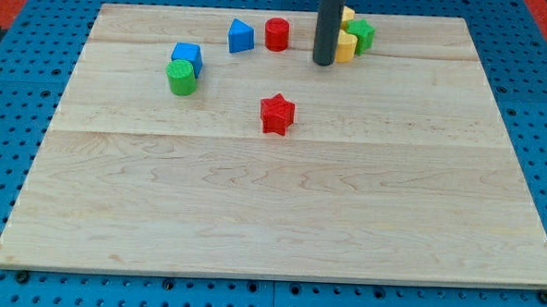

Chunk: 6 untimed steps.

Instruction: Move the green circle to the right of the blue cube

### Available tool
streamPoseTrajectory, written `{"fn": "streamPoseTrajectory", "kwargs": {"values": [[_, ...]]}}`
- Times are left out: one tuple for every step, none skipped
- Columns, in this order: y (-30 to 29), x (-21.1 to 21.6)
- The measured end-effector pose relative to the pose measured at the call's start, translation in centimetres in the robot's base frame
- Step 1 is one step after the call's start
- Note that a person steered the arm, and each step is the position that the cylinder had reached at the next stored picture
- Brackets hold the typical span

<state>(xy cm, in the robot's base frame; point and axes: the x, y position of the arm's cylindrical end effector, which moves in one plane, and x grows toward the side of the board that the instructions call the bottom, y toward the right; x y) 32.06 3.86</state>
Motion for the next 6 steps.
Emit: {"fn": "streamPoseTrajectory", "kwargs": {"values": [[-9.8, 4.1], [-20.8, 8.9], [-26.4, 2.8], [-18.9, 3.9], [-14.1, 5.1], [-11.7, 3.0]]}}
